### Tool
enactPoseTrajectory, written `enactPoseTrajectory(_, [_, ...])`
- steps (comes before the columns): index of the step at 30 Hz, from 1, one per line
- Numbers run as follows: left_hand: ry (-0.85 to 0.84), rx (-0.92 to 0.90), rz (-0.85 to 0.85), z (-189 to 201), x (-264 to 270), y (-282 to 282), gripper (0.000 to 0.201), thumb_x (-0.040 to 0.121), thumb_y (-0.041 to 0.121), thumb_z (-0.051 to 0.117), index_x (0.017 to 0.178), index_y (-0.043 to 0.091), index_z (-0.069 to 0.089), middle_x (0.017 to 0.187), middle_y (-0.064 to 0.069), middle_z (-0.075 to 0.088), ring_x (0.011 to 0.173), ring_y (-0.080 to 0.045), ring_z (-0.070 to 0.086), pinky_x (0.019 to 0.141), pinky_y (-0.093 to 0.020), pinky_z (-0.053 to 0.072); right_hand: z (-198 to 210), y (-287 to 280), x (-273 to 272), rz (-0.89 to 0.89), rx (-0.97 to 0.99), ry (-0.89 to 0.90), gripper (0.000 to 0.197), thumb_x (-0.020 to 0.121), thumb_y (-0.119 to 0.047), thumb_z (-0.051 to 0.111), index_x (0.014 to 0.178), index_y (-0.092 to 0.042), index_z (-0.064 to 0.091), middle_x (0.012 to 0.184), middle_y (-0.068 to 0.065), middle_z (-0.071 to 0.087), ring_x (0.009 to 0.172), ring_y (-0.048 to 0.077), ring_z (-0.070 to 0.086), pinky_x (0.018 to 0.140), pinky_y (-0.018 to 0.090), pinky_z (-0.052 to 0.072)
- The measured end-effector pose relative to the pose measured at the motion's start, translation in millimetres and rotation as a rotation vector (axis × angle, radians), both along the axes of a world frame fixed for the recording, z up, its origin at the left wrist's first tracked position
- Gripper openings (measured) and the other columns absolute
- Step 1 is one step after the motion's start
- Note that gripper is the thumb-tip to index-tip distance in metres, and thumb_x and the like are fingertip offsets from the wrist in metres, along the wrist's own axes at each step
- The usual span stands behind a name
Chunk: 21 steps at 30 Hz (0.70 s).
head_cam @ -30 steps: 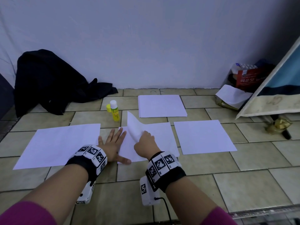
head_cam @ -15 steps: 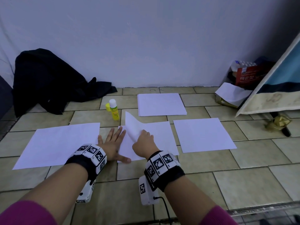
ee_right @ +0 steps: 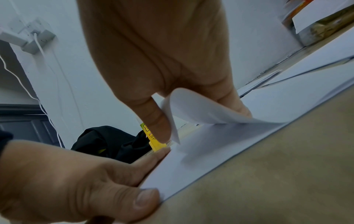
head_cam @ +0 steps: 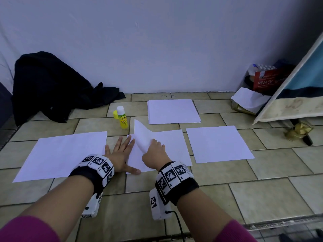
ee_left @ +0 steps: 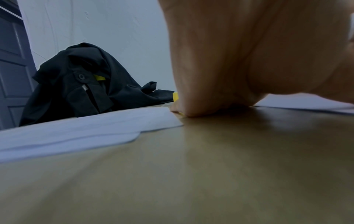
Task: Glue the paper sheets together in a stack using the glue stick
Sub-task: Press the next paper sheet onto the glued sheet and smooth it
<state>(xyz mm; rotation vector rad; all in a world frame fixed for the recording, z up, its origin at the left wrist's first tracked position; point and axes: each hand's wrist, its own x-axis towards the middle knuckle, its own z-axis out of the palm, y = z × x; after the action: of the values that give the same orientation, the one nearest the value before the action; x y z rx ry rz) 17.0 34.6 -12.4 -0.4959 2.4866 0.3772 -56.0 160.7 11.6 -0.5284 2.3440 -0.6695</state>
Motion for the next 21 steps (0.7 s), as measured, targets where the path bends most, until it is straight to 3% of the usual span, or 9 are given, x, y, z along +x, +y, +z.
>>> enactPoseTrajectory(8, [0.009, 0.022, 0.001, -2.3, -0.1, -2.9, 0.127, 0.073, 0.070, 0.063, 0.148, 0.020, -0.026, 0.151, 0.007, -0.039, 0.139, -0.019, -0.035, 0.109, -0.064, -0.011, 0.5, 3.0, -0.4, 0.017, -0.013, 0.007, 0.079, 0.086, -0.014, 0.055, 0.149, -0.012, 0.007, 0.145, 0.014, 0.029, 0.138, 0.033, 0.020, 0.113, 0.045, 0.026])
enactPoseTrajectory(14, [0.025, 0.009, 0.010, -0.5, 2.1, -1.2, 0.118, 0.078, 0.067, 0.060, 0.149, 0.025, -0.024, 0.149, -0.003, -0.043, 0.140, -0.022, -0.034, 0.112, -0.062, -0.010, 1.4, 5.0, -3.3, 0.095, 0.013, 0.035, 0.083, 0.081, -0.024, 0.068, 0.144, -0.021, 0.014, 0.134, 0.016, 0.037, 0.129, 0.034, 0.031, 0.105, 0.045, 0.035])
enactPoseTrajectory(18, [0.063, 0.051, 0.019, 4.4, 3.7, -0.7, 0.111, 0.082, 0.064, 0.058, 0.149, 0.027, -0.022, 0.149, -0.006, -0.042, 0.141, -0.022, -0.033, 0.111, -0.061, -0.010, 1.9, 4.8, -5.1, 0.150, 0.053, 0.050, 0.074, 0.082, -0.025, 0.067, 0.141, -0.025, 0.022, 0.131, 0.016, 0.037, 0.126, 0.035, 0.032, 0.103, 0.044, 0.037])
enactPoseTrajectory(21, [0.043, 0.122, -0.012, 10.2, 5.4, -7.2, 0.119, 0.069, 0.075, 0.054, 0.150, 0.030, -0.020, 0.146, -0.003, -0.046, 0.141, -0.022, -0.032, 0.111, -0.060, -0.010, 2.9, 4.4, -5.2, 0.164, 0.070, 0.043, 0.066, 0.083, -0.025, 0.065, 0.139, -0.025, 0.030, 0.132, 0.014, 0.036, 0.127, 0.034, 0.029, 0.103, 0.044, 0.038])
